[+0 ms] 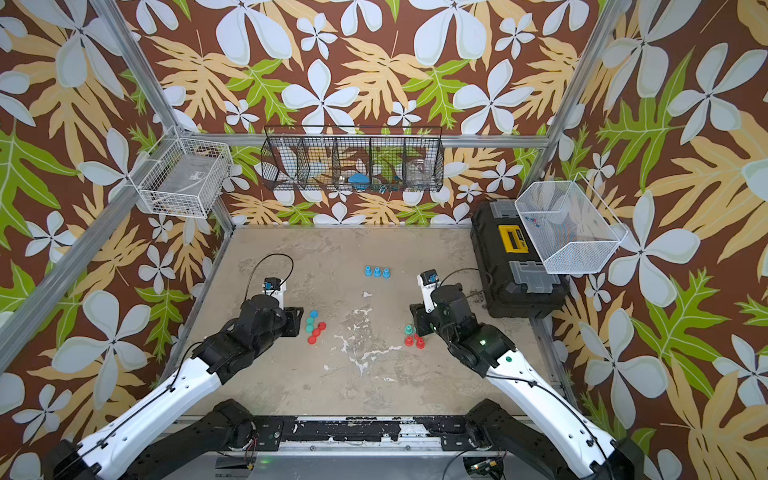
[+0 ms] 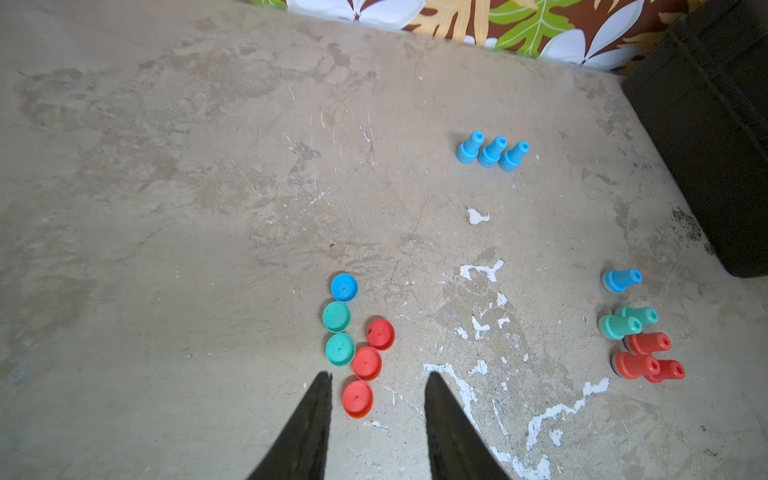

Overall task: Close the stamp cap
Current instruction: Move the cover to the center of the board.

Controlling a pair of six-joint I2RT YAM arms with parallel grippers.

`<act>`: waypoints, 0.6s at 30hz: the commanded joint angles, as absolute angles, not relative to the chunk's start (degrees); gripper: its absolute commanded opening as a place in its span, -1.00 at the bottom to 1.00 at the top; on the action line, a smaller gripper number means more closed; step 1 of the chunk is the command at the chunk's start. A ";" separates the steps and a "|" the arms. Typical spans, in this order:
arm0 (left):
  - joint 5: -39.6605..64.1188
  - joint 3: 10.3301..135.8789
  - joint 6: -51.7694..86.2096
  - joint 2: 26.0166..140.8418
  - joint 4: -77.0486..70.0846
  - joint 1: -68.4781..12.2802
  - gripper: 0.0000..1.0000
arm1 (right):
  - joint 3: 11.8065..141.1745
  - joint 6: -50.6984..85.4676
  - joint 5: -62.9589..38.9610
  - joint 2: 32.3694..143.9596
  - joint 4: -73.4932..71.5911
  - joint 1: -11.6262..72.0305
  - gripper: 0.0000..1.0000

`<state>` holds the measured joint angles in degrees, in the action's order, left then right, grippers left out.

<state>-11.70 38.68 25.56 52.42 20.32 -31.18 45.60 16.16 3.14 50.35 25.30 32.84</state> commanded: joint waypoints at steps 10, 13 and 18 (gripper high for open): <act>-6.68 38.01 33.04 68.04 7.78 -31.11 -0.20 | 40.54 17.62 4.53 43.22 26.44 32.70 -0.14; -6.65 38.96 33.22 72.54 6.06 -31.11 -0.20 | 40.34 17.64 3.47 43.42 26.18 32.74 -0.14; -7.82 39.98 33.78 78.08 3.73 -30.96 -0.20 | 40.18 17.60 3.34 43.20 25.99 32.70 -0.14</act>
